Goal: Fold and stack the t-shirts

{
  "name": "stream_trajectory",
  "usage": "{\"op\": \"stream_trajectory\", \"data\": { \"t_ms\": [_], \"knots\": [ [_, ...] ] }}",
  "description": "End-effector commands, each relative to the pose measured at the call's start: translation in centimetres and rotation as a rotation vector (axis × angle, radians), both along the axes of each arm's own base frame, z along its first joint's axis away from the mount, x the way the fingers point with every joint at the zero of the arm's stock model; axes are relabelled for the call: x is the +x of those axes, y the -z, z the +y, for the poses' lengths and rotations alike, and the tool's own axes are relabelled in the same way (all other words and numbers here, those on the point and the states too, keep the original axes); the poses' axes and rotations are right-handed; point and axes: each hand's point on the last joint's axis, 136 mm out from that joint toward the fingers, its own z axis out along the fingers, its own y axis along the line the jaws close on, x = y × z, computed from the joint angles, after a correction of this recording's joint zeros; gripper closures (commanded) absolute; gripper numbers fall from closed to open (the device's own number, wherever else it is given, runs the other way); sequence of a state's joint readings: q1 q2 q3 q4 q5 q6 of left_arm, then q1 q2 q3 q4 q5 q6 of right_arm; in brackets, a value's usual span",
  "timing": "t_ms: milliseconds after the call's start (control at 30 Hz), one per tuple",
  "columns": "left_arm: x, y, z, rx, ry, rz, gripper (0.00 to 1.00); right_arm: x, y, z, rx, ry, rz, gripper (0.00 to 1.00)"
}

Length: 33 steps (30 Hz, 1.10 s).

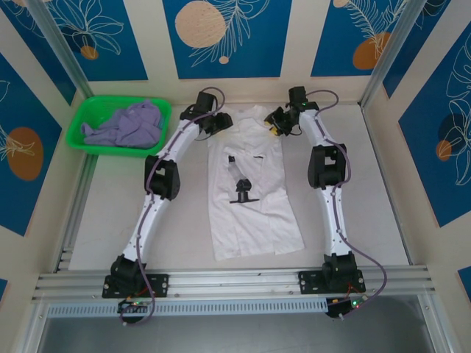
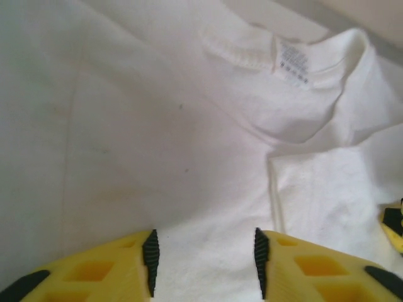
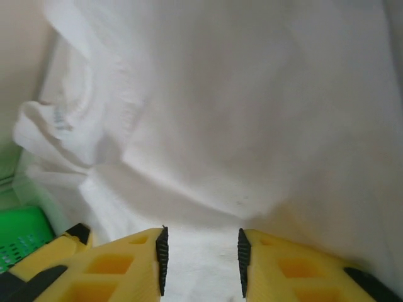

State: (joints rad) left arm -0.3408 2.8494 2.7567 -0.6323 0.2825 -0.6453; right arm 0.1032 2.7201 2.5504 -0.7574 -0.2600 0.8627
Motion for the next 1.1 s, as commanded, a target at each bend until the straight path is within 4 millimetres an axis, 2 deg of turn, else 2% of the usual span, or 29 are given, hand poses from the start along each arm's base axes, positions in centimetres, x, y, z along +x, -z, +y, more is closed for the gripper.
{"op": "stream_trajectory", "data": {
  "t_ms": [0, 67, 133, 167, 200, 233, 300, 333, 400, 467, 567, 633, 733, 800, 900, 933, 1067],
  "knots": [
    [1.0, -10.5, 0.5, -0.093, 0.028, -0.174, 0.44, 0.5, -7.3, 0.3, 0.018, -0.034, -0.127, 0.56],
    [-0.4, -16.4, 0.7, -0.097, 0.057, -0.246, 0.33, -0.8, -12.3, 0.3, -0.015, -0.060, -0.202, 0.49],
    [-2.8, -20.6, 0.8, -0.095, 0.096, -0.266, 0.24, -3.4, -17.4, 0.3, -0.046, -0.085, -0.282, 0.45],
    [-4.6, -22.1, 0.7, -0.087, 0.123, -0.257, 0.20, -5.6, -18.6, 0.0, -0.066, -0.082, -0.300, 0.42],
    [-6.3, -22.4, 0.7, -0.065, 0.143, -0.229, 0.18, -7.6, -20.2, -0.4, -0.080, -0.065, -0.334, 0.39],
    [-8.5, -22.7, 0.9, -0.031, 0.151, -0.204, 0.16, -10.6, -19.8, -1.2, -0.093, -0.041, -0.317, 0.36],
    [-13.2, -20.9, 1.0, -0.004, 0.165, -0.152, 0.15, -16.6, -18.4, -2.5, -0.100, 0.000, -0.270, 0.35],
    [-16.2, -20.1, 1.0, -0.015, 0.160, -0.144, 0.16, -20.1, -17.6, -2.9, -0.093, 0.012, -0.249, 0.35],
    [-21.9, -16.7, 2.1, 0.012, 0.129, -0.081, 0.20, -26.1, -14.3, -3.5, -0.089, 0.039, -0.168, 0.35],
    [-28.0, -13.2, 3.0, 0.048, 0.115, -0.017, 0.31, -31.8, -11.0, -3.6, -0.076, 0.028, -0.086, 0.36],
    [-37.0, -8.3, 4.3, 0.138, 0.185, 0.081, 0.36, -39.1, -7.3, -4.7, -0.104, 0.036, 0.056, 0.42],
    [-41.7, -5.6, 5.7, 0.164, 0.204, 0.148, 0.43, -42.7, -5.6, -5.1, -0.110, 0.045, 0.113, 0.43],
    [-47.4, -2.5, 6.3, 0.090, 0.237, 0.238, 0.52, -46.4, -3.6, -5.6, -0.113, 0.087, 0.156, 0.47],
    [-49.7, -1.2, 6.6, 0.083, 0.244, 0.266, 0.53, -47.6, -2.1, -6.5, -0.159, 0.125, 0.174, 0.47],
    [-51.1, -0.4, 6.7, 0.062, 0.254, 0.282, 0.53, -48.5, 0.1, -6.8, -0.182, 0.118, 0.225, 0.51],
    [-51.4, -0.3, 6.6, 0.054, 0.256, 0.288, 0.53, -48.5, 0.1, -6.7, -0.187, 0.113, 0.226, 0.54],
    [-52.1, 0.3, 6.0, 0.043, 0.273, 0.316, 0.52, -48.6, 0.3, -7.8, -0.246, 0.162, 0.235, 0.54]
  ]
}}
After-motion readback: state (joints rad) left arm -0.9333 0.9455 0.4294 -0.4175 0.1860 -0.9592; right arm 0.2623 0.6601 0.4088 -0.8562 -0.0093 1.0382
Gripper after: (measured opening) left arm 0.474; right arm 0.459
